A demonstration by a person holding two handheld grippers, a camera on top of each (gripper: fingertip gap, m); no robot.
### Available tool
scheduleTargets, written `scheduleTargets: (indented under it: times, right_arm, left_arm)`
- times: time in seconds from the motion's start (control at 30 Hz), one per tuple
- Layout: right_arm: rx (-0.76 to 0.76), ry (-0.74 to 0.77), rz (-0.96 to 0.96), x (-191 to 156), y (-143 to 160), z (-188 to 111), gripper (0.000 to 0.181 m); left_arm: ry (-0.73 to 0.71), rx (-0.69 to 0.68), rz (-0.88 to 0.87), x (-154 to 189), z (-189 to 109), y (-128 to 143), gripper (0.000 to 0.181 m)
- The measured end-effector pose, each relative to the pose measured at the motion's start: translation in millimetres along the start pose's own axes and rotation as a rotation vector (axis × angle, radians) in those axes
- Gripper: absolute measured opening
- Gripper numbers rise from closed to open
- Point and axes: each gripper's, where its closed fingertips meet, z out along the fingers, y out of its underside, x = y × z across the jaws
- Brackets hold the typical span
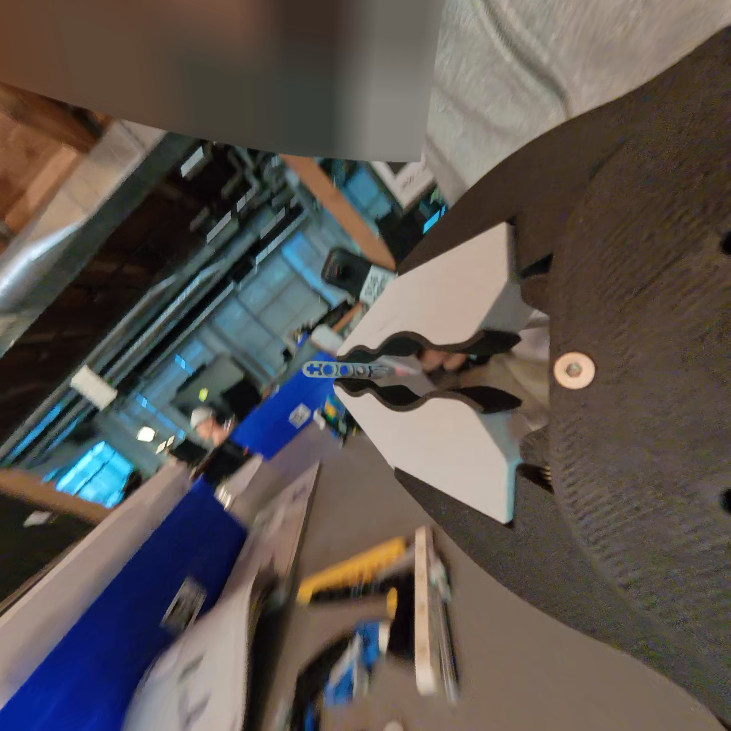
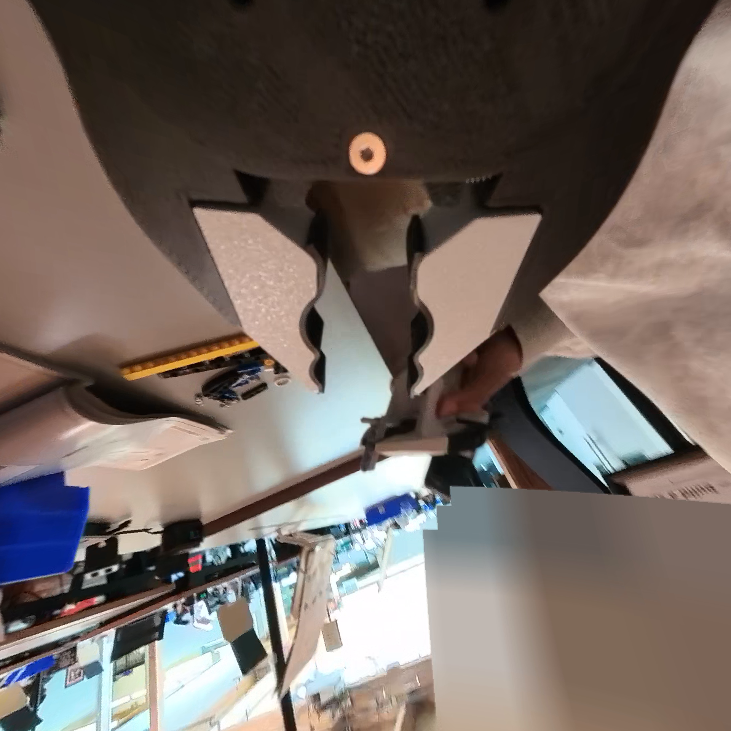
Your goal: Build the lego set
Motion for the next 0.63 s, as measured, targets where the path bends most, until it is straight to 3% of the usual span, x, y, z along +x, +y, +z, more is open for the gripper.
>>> scheduleTargets:
  times: [0.13,0.23,0.4,0.63]
  right_arm:
    - [-0.221,0.120,-0.199,13.4,24.9,16.5,0.035]
    - [-0.377,0.167,-0.343,19.5,43.6,33.4,0.035]
    - [-0.584,0.173,-0.435,27.2,70.5,67.8,0.040]
    - [-0.769,0.177,-0.512,41.6,94.7,103.4,0.027]
  left_arm:
    - [-0.247,0.023,0.179,-28.2,-39.1,-30.1,0.004]
    - [-0.342,0.019,0.272,-36.7,-57.9,-40.5,0.004]
    - [-0.341,0.039,0.246,-43.8,-68.0,-44.9,0.004]
    - [-0.311,0.094,0.150,-49.1,-78.6,-52.5,0.004]
